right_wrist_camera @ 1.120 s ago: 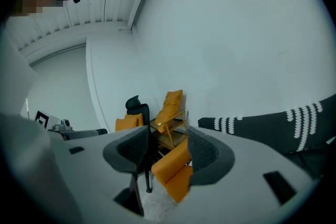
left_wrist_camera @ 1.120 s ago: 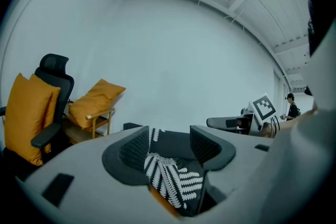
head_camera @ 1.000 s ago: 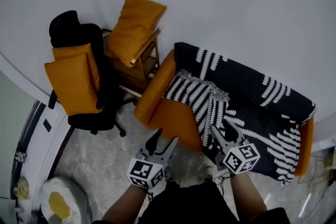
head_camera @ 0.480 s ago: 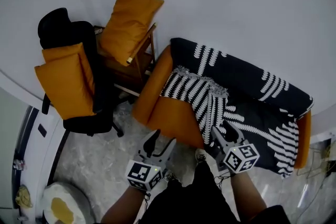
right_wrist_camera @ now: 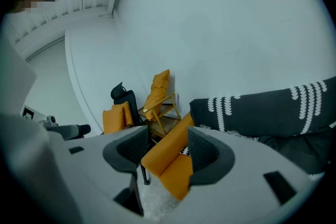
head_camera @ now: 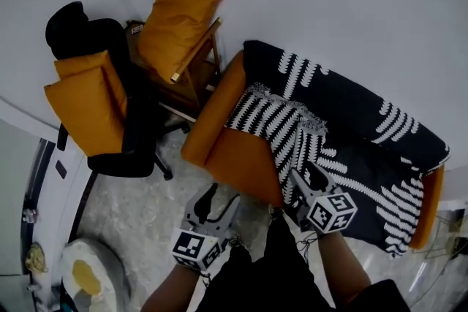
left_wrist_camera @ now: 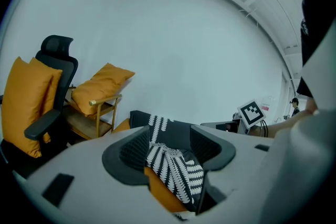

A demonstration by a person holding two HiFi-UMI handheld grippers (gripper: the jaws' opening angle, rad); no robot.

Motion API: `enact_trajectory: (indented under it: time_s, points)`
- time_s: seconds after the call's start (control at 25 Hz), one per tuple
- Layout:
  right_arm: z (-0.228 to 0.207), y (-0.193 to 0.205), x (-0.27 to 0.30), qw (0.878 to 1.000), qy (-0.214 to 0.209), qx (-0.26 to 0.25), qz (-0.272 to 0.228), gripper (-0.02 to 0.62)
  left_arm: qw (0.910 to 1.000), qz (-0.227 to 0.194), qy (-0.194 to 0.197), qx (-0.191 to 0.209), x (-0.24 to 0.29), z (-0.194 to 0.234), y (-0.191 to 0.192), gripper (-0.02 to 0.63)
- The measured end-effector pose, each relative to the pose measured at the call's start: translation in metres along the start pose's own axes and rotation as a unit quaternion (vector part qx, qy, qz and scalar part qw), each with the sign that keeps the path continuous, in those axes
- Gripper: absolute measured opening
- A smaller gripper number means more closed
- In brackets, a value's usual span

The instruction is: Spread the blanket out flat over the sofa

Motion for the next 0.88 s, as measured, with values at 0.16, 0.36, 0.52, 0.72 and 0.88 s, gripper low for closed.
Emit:
enact_trajectory:
  time_s: [0.16, 0.36, 0.52, 0.72, 0.88]
  points:
    - [-0.038, -0.008, 0.020, 1.000, 0.009, 0.013, 0.015, 0.245, 0.9997, 0.020, 0.000, -0.013, 0.033, -0.009, 0.002, 0.230]
    - [-0.091, -0.010, 0.044, 0.999, 0.026, 0.026, 0.038, 0.245, 0.9984, 0.047, 0.021, -0.025, 0.080, -0.019, 0.018, 0.230]
    - [-0.124, 0.003, 0.061, 0.996, 0.042, 0.041, 0.062, 0.247, 0.9959, 0.073, 0.034, -0.042, 0.106, -0.030, 0.036, 0.230]
    - [-0.172, 0.022, 0.092, 0.993, 0.061, 0.054, 0.086, 0.247, 0.9926, 0.103, 0.050, -0.041, 0.140, -0.036, 0.063, 0.230]
    - [-0.215, 0.032, 0.124, 0.989, 0.082, 0.062, 0.103, 0.247, 0.9893, 0.126, 0.059, -0.045, 0.171, -0.035, 0.081, 0.230]
Point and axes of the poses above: the fingertips, and each gripper's own axes: x forward along the fingers, z to its left, y out of its underside, the point moved 10 cm from there along -x, backward along the fingers, and after that the axes turned 14 degrees about x, right-handed, at the moved point
